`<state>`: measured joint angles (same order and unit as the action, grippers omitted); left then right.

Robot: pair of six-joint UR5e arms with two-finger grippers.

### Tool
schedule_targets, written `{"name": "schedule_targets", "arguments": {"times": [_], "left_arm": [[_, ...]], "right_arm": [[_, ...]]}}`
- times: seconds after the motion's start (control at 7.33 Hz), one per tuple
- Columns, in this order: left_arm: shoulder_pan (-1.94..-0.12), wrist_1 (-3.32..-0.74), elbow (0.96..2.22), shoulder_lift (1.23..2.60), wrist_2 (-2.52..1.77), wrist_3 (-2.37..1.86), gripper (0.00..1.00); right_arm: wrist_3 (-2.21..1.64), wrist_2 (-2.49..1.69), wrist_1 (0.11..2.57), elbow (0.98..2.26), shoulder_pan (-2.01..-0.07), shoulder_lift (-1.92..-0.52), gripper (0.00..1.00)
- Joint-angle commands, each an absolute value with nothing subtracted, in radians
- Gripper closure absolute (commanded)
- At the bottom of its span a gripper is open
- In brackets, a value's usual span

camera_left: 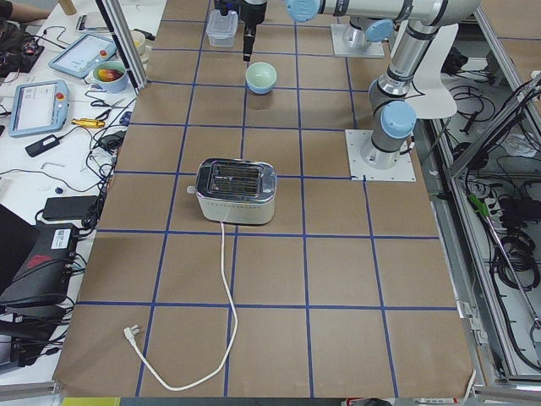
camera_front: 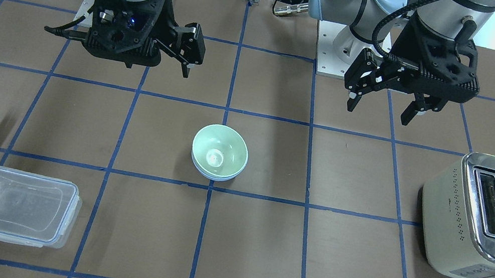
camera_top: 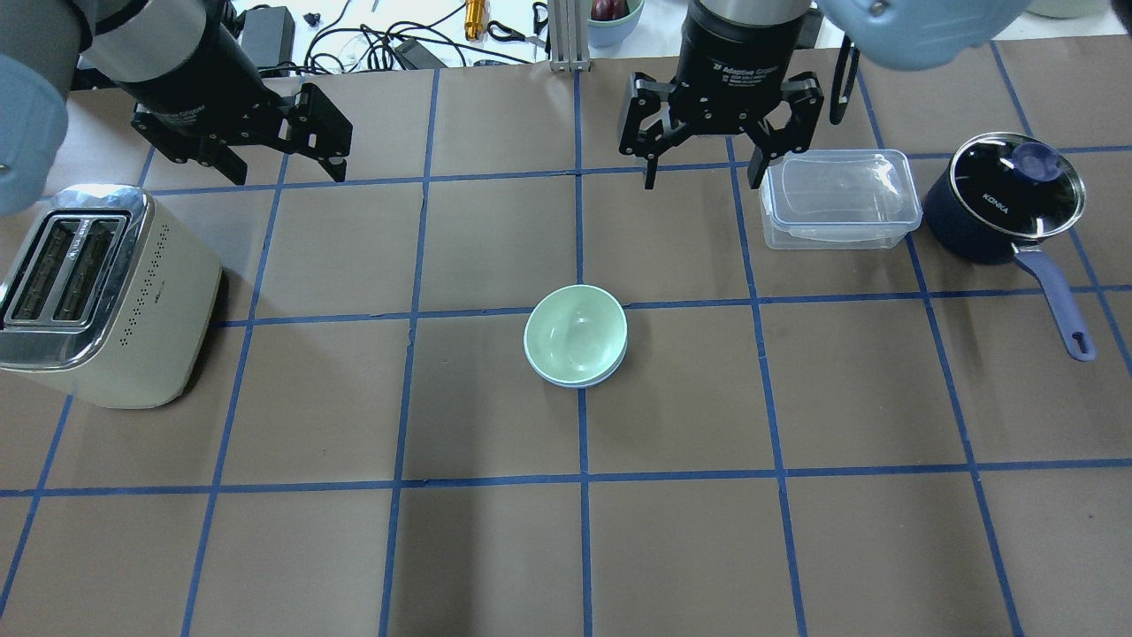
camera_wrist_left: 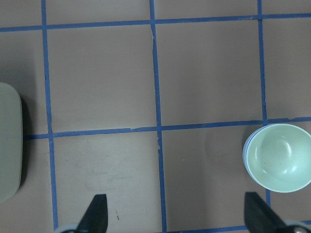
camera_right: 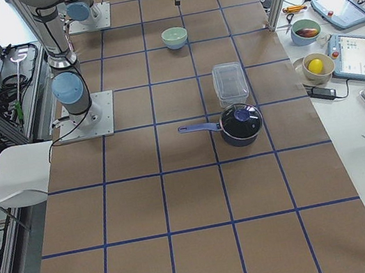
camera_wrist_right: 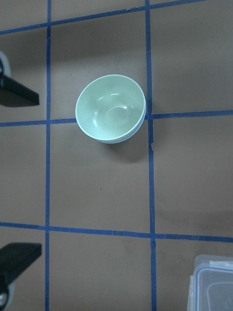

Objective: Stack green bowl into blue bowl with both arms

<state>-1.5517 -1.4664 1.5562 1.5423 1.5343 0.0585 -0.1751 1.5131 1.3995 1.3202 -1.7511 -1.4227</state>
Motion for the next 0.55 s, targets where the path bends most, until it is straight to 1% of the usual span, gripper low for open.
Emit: {"name": "schedule_targets", "arguments": {"times": [0.0,0.14,0.27,0.41], "left_arm": [[-1.552,-1.465,1.555,1.539,1.535,0.058,0.0],[-1.552,-1.465,1.555,1.539,1.531,0.058,0.0],[-1.552,-1.465,1.555,1.539,1.531,0.058,0.0],[-1.552,-1.465,1.555,1.539,1.528,0.058,0.0]], "right_arm": [[0.005,1.543,1.354,1.376,-1.622,-1.501,0.11],[0.035,1.539,1.391,1.44,-1.567,-1.559,0.1],[0.037,1.542,1.438,1.498,-1.557,-1.593,0.06],[0.023,1.545,1.519,1.528,-1.562,-1.6,0.0]]}}
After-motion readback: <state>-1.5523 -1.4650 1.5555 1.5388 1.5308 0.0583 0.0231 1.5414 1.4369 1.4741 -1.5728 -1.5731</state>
